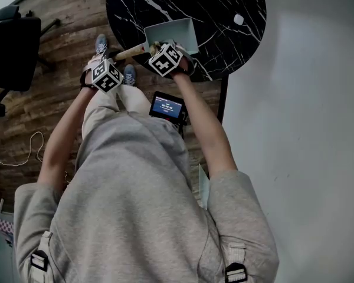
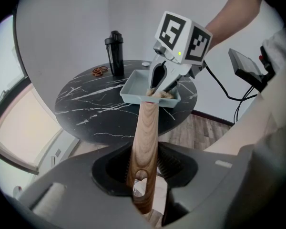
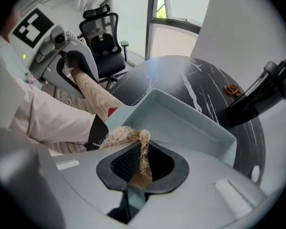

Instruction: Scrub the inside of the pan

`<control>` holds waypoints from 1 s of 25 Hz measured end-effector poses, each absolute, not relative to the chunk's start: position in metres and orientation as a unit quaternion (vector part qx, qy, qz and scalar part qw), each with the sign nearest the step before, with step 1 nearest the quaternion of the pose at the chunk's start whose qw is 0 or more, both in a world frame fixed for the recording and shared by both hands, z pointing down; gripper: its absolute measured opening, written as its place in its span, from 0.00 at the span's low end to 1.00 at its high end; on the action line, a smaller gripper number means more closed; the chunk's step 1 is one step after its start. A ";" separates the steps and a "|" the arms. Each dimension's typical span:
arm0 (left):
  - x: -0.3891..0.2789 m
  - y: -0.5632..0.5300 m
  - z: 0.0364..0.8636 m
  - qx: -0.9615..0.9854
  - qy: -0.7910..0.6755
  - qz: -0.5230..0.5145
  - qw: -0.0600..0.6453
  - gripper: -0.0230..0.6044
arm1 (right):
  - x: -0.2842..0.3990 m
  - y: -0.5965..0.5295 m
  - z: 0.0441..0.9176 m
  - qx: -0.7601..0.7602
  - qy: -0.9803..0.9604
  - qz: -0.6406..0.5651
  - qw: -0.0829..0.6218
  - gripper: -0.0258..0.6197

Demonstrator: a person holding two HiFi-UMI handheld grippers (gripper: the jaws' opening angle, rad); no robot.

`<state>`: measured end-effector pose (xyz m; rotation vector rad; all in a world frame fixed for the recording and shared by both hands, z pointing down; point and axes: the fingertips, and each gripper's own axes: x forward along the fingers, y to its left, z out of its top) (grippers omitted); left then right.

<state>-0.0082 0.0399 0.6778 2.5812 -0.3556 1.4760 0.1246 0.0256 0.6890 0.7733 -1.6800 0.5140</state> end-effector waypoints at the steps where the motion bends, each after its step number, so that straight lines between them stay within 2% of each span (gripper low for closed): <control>1: -0.008 0.040 0.678 0.859 -0.119 0.492 0.073 0.26 | 0.122 0.026 0.689 0.332 -0.719 0.240 0.561 0.12; 11: -0.007 0.041 0.678 0.858 -0.120 0.494 0.072 0.25 | 0.120 0.029 0.686 0.343 -0.724 0.412 0.435 0.11; 15: -0.009 0.042 0.677 0.860 -0.116 0.491 0.070 0.25 | 0.105 0.020 0.636 0.299 -0.777 0.486 0.265 0.12; 17: -0.009 0.042 0.677 0.861 -0.114 0.490 0.070 0.25 | 0.114 0.006 0.613 0.318 -0.790 0.476 0.221 0.12; 20: -0.009 0.042 0.676 0.864 -0.111 0.487 0.070 0.25 | 0.155 -0.011 0.612 0.387 -0.774 0.423 0.267 0.12; 25: -0.011 0.043 0.675 0.866 -0.108 0.484 0.069 0.25 | 0.241 -0.021 0.640 0.474 -0.675 0.313 0.471 0.12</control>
